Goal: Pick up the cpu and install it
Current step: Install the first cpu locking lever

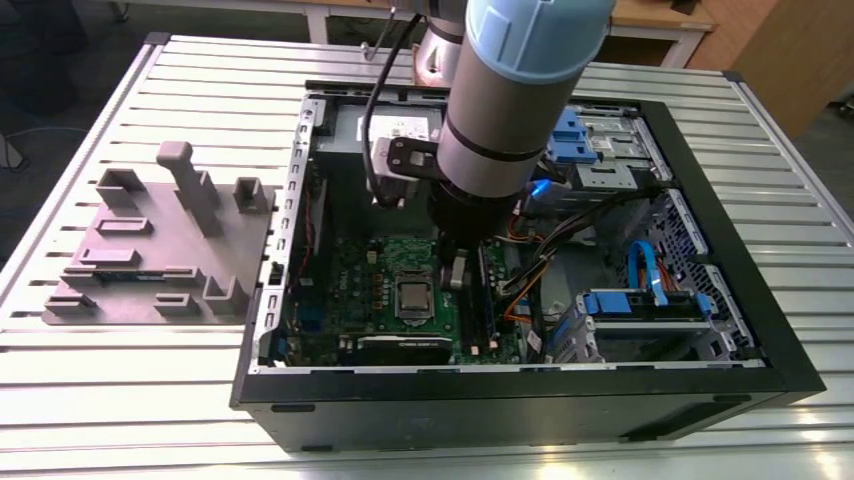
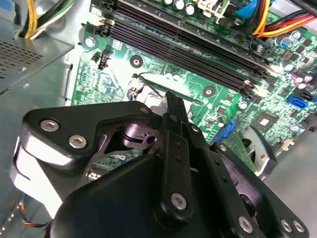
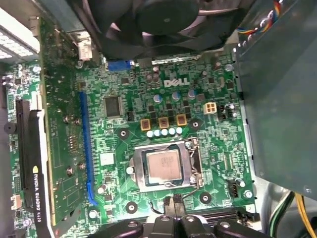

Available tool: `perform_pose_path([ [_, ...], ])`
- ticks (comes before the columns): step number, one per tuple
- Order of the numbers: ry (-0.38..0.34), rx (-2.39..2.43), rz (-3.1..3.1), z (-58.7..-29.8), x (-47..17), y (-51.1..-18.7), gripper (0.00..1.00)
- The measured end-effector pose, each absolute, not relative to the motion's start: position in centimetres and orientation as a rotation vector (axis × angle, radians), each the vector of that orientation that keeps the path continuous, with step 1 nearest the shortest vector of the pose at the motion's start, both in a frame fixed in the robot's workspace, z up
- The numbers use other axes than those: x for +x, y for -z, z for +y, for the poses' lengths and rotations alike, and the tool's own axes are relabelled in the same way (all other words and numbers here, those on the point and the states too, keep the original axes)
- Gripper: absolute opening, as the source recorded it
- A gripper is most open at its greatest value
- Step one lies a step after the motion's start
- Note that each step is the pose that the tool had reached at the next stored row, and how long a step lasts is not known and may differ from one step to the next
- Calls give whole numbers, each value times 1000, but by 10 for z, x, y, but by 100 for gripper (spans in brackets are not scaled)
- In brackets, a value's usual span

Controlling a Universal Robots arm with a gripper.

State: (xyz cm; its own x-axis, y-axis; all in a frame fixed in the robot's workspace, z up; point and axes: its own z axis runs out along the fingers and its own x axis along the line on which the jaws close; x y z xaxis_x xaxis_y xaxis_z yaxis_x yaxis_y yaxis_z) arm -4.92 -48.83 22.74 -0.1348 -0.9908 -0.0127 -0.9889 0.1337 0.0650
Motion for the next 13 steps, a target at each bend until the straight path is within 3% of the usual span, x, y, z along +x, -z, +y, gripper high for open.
perform_pose_path([
  [13,80,2110,-2286,-493,-50,-222,11],
])
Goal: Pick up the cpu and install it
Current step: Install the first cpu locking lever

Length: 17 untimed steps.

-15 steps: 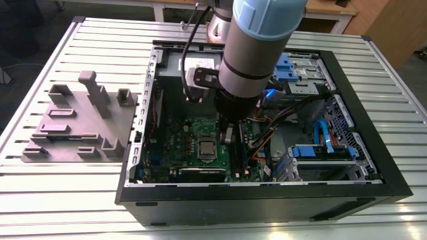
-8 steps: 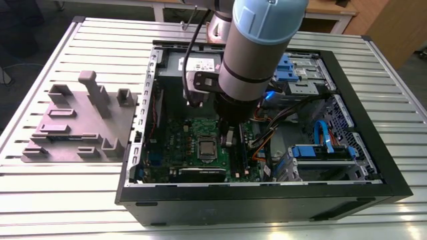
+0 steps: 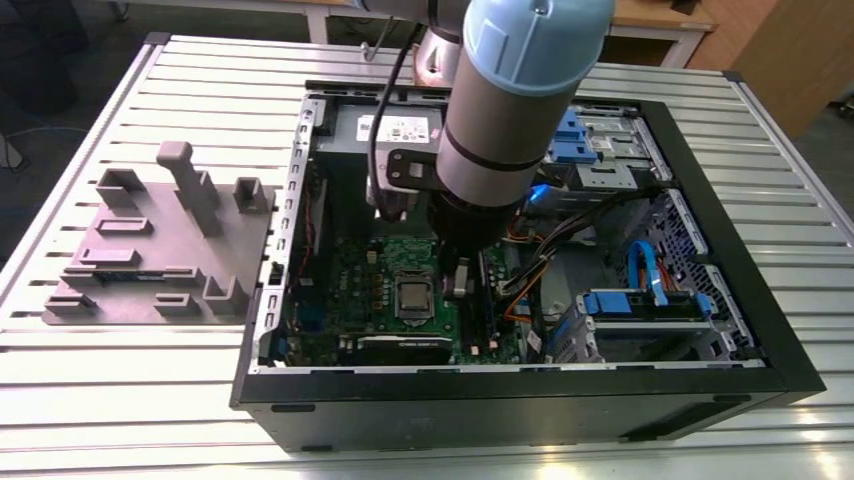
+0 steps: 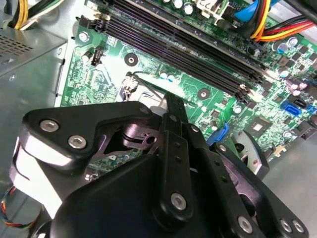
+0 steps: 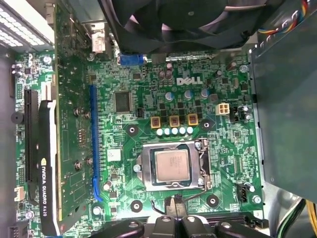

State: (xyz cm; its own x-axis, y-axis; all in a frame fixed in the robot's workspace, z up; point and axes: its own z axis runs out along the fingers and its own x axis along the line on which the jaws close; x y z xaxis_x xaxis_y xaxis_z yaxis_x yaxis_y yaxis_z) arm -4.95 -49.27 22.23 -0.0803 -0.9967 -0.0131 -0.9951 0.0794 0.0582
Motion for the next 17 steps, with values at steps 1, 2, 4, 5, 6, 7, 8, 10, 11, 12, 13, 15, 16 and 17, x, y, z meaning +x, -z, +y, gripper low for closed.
perform_pose_path([
  [1,80,2111,-2285,-493,-50,-221,11],
  [2,80,2112,-2283,-494,-50,-221,11],
  [4,80,2115,-2281,-495,-50,-220,11],
  [5,80,2117,-2279,-496,-50,-220,11],
  [6,80,2119,-2277,-497,-50,-219,11],
  [7,80,2121,-2275,-498,-50,-219,11],
  [8,80,2123,-2273,-498,-50,-218,11],
  [10,79,2127,-2269,-498,-50,-217,11],
  [11,79,2129,-2268,-499,-50,-217,11],
  [12,79,2131,-2267,-499,-50,-216,11],
  [13,78,2132,-2265,-500,-51,-216,11],
  [15,78,2136,-2262,-500,-51,-215,11],
  [16,78,2138,-2260,-501,-51,-214,11],
  [17,78,2139,-2259,-501,-51,-213,11],
])
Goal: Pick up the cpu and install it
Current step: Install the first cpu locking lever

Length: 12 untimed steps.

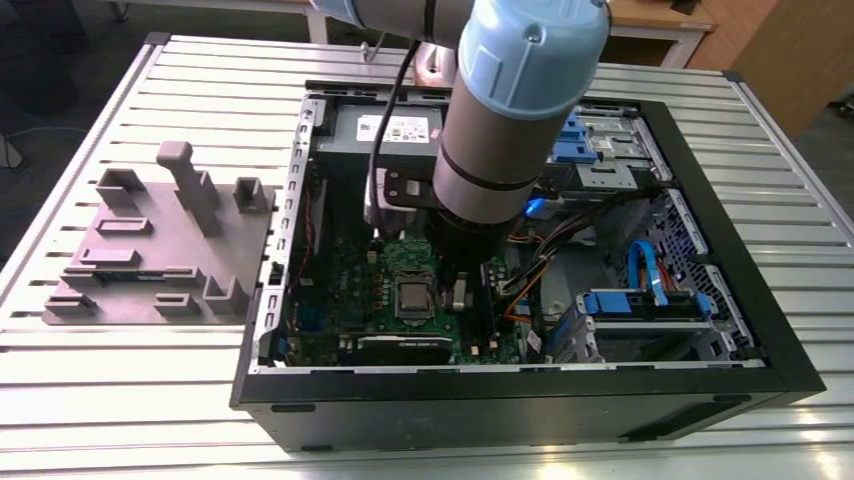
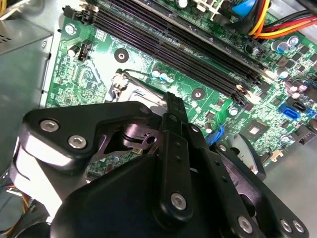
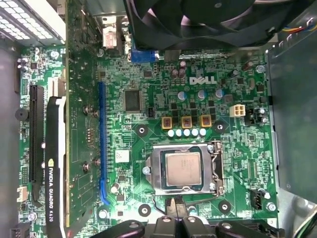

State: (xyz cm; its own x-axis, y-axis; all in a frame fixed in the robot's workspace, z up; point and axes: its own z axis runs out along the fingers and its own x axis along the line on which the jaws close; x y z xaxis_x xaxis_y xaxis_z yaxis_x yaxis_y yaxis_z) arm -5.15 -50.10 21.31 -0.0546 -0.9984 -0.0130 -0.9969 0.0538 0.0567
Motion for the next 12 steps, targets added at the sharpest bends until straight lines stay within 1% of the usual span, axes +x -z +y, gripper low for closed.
perform_pose_path([
  [12,77,2163,-2235,-506,-52,-203,11],
])
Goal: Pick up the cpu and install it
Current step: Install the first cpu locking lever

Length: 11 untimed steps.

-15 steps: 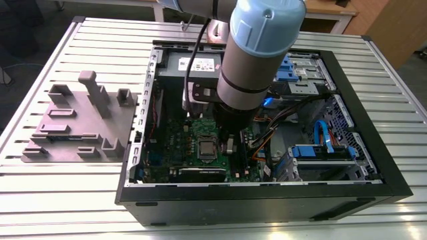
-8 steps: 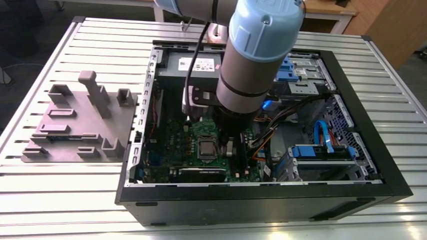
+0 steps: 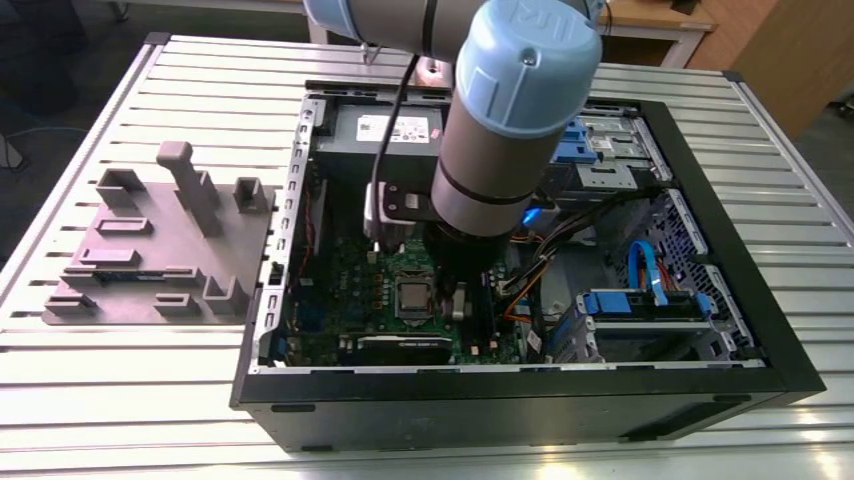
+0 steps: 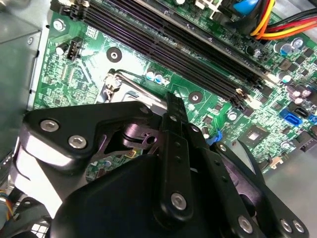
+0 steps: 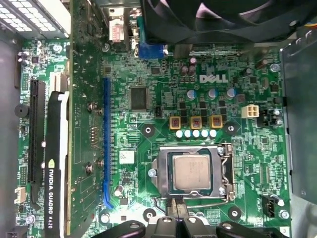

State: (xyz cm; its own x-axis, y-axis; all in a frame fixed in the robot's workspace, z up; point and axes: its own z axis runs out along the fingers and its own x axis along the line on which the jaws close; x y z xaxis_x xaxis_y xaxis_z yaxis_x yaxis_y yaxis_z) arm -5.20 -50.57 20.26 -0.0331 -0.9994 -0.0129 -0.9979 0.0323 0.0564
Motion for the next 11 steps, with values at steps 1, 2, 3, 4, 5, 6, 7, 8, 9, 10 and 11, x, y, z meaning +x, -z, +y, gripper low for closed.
perform_pose_path([
  [1,77,2167,-2231,-506,-52,-202,11],
  [2,76,2171,-2228,-506,-52,-202,11],
  [3,76,2174,-2226,-506,-52,-202,11],
  [4,76,2174,-2225,-506,-52,-202,11],
  [5,76,2175,-2224,-506,-52,-202,11],
  [6,76,2177,-2223,-506,-52,-202,11],
  [7,76,2177,-2223,-506,-52,-202,11],
  [8,76,2178,-2222,-506,-52,-202,11],
  [9,76,2178,-2221,-506,-52,-202,11],
  [10,76,2179,-2221,-506,-52,-202,11],
  [11,76,2179,-2220,-506,-52,-202,11],
])
